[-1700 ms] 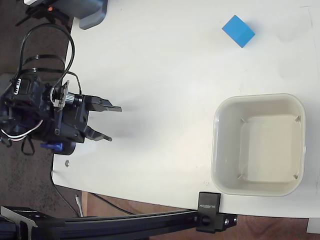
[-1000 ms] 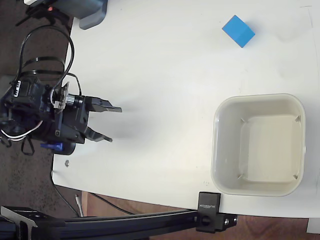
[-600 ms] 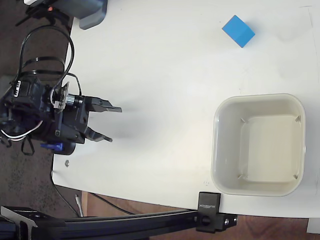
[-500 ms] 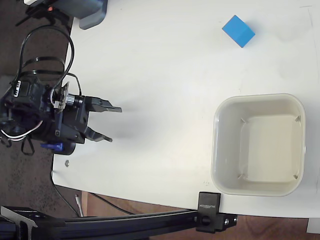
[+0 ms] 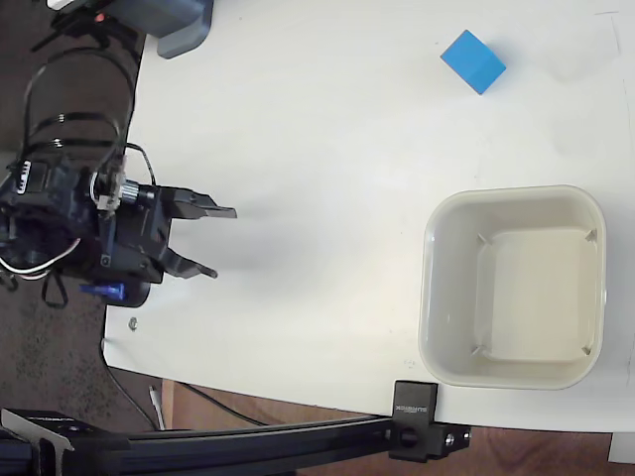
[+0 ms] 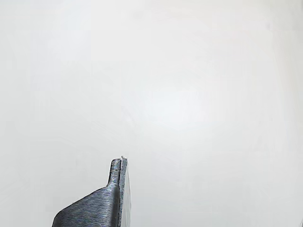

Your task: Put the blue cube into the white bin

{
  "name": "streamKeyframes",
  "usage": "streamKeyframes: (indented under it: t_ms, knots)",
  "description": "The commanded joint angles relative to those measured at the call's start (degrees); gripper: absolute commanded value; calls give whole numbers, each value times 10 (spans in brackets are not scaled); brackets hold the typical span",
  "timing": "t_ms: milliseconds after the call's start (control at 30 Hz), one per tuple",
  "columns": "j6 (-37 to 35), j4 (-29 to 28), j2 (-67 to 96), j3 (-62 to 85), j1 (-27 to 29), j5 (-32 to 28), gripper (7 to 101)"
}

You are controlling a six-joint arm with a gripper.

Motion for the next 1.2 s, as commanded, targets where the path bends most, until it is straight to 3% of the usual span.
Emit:
streamKeyframes:
  t_ms: [33, 167, 267, 567, 667, 767, 900, 1033, 1200]
  knots:
    - [-52, -16, -127, -151, 34, -66, 1003]
    - [-95, 1, -313, -317, 34, -106, 1003]
    - [-114, -26, -418, -408, 11, -130, 1003]
    - [-192, -76, -669, -584, -9, -215, 1000]
    - [-189, -83, -717, -614, -18, -206, 1003]
    - [-137, -105, -743, -633, -42, -159, 1003]
    - [15, -84, -798, -718, -100, -17, 1003]
    - [176, 38, -902, -910, -156, 137, 1003]
    - [361, 233, -1082, -1202, -205, 248, 1003]
